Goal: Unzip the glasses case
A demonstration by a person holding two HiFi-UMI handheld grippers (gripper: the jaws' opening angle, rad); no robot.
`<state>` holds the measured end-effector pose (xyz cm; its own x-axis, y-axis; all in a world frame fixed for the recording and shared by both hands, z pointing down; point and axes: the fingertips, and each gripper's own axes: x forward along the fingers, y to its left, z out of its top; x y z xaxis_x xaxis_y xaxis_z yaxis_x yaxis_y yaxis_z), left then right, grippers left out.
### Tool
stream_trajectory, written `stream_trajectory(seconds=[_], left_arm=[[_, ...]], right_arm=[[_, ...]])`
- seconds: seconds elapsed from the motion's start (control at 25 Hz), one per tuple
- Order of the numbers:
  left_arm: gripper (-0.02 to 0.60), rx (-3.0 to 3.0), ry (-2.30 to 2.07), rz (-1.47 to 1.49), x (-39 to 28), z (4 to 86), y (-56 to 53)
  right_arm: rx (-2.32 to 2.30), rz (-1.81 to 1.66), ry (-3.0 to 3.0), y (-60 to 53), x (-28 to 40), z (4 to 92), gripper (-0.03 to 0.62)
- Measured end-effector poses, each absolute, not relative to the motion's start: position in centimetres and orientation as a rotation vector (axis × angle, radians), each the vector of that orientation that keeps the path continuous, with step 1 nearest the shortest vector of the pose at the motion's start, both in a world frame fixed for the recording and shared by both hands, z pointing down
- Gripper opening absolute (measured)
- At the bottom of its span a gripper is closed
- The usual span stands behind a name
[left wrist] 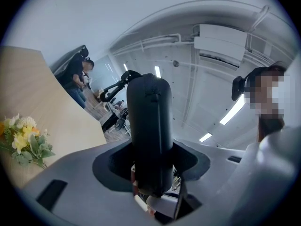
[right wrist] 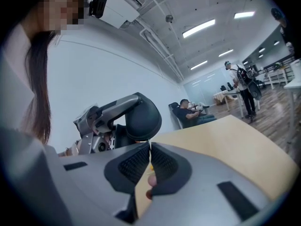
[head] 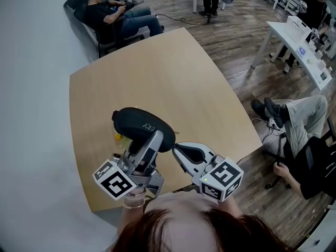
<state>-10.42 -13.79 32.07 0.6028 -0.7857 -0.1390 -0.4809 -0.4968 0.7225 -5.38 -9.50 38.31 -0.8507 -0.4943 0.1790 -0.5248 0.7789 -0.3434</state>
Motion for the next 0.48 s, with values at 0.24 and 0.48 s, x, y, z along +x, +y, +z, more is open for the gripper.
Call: stream_trajectory(seconds=[0.24,0.48], left_arm=[[0.236,2.194,-0.974,-0.585,-9.87,32.13,-13.52],[0.236,2.214,-0.93,-0.551,-9.32,32.33,-13.45]], right_arm=[[0.841,0.575,-2.876,-9.65,-4.74,38.42,0.018],[0.858,0.551,-2.868,-9.94,-4.2,38.55,0.018]])
